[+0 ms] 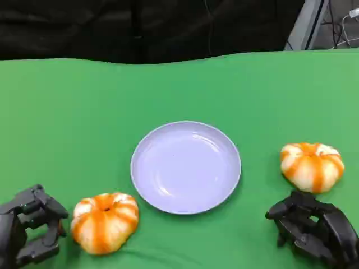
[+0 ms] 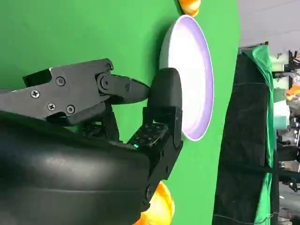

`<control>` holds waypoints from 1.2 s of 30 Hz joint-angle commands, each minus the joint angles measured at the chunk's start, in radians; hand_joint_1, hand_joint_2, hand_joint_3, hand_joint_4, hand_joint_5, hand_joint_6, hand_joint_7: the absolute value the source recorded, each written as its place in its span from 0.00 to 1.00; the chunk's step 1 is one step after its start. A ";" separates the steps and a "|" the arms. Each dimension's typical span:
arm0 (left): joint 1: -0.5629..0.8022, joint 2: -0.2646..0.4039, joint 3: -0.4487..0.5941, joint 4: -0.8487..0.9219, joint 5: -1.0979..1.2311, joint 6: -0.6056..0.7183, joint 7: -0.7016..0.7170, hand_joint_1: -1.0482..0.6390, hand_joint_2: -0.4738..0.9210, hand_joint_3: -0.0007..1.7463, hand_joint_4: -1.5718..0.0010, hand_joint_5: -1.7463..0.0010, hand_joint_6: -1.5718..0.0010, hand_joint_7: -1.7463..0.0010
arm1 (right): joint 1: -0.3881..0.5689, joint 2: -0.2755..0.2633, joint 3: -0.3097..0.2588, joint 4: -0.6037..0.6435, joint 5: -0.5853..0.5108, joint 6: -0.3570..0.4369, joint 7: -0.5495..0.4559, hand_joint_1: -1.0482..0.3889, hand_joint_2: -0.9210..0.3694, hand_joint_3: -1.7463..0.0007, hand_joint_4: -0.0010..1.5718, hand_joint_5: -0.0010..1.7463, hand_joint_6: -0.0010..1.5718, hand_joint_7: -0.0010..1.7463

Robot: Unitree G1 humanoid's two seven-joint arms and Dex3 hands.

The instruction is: Grasp the bread from the table and place it into the plate.

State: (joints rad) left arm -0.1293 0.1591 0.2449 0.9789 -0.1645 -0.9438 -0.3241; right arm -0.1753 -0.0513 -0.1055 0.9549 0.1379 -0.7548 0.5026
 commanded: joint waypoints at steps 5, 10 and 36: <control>0.019 0.011 0.006 -0.021 -0.003 -0.005 0.009 0.68 0.76 0.63 0.41 0.07 0.44 0.22 | 0.032 -0.017 0.001 -0.020 -0.002 0.012 -0.003 0.56 0.00 0.74 0.42 0.98 0.51 0.56; 0.018 0.013 0.007 -0.017 0.001 -0.011 0.015 0.68 0.76 0.63 0.41 0.07 0.43 0.23 | 0.035 -0.017 0.002 -0.027 -0.003 0.013 -0.005 0.56 0.00 0.75 0.42 0.98 0.51 0.56; 0.027 0.006 0.016 -0.033 -0.109 -0.035 -0.160 0.49 0.97 0.04 0.37 1.00 0.43 1.00 | 0.030 -0.017 -0.003 -0.022 0.008 0.029 0.013 0.56 0.00 0.75 0.41 0.99 0.51 0.56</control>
State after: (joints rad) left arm -0.1051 0.1486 0.2480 0.9440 -0.2614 -0.9707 -0.4728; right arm -0.1552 -0.0515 -0.1044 0.9282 0.1429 -0.7431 0.5177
